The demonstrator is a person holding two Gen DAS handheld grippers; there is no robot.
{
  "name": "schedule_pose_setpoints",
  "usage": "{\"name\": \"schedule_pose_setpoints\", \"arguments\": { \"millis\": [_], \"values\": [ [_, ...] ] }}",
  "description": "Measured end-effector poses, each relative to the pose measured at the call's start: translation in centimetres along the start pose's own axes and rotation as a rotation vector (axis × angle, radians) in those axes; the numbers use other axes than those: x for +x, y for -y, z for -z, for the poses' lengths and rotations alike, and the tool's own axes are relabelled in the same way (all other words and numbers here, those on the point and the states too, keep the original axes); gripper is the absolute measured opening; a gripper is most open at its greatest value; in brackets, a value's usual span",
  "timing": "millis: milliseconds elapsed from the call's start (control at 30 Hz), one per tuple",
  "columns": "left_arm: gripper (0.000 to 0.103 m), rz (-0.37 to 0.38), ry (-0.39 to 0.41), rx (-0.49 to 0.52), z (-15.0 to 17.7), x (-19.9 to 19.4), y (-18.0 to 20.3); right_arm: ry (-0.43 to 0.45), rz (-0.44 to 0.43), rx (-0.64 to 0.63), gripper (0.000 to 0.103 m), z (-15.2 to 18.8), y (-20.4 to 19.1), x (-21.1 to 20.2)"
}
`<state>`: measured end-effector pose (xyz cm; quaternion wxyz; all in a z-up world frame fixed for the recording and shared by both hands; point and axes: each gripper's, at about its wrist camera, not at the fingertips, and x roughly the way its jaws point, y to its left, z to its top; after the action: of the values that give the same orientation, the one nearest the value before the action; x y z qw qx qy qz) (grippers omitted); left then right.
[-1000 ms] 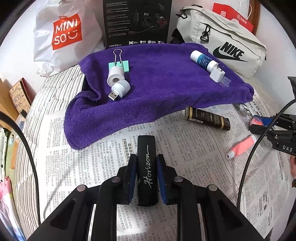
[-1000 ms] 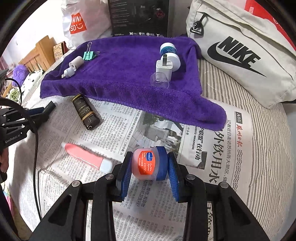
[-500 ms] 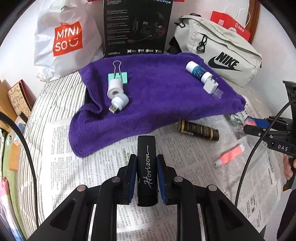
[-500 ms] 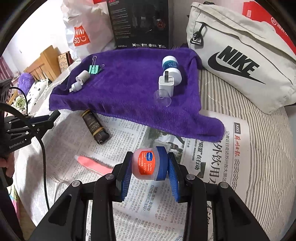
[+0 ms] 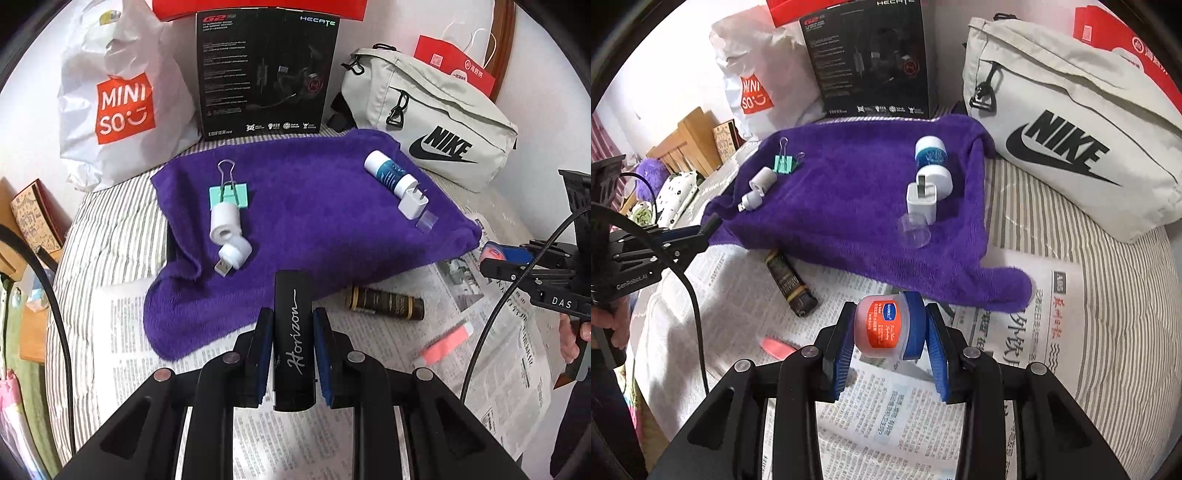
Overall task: Organize rigid objects
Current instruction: 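Carry the Vaseline jar onto the towel and open the right gripper while the left gripper carries the Horizon case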
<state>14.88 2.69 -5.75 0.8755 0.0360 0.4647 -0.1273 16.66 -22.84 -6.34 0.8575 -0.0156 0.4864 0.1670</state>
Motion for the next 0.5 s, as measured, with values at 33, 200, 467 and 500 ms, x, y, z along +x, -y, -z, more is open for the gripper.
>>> {"name": "schedule_pose_setpoints", "arguments": {
  "millis": [33,200,467,500],
  "values": [
    [0.021,0.000,0.000,0.001,-0.3,0.1,0.0,0.002,-0.005,0.002,0.036,-0.4,0.0,0.0],
    [0.021,0.001,-0.001,0.012,-1.6,0.7,0.0,0.016,-0.012,-0.008,0.036,-2.2,-0.1,0.3],
    [0.021,0.013,-0.003,0.001,-3.2,1.7,-0.8,0.021,-0.011,-0.053,0.036,-6.2,-0.9,2.5],
    [0.021,0.011,-0.003,0.001,-3.3,1.8,-0.9,0.014,-0.008,-0.063,0.036,-6.6,-1.1,3.1]
  ]
}}
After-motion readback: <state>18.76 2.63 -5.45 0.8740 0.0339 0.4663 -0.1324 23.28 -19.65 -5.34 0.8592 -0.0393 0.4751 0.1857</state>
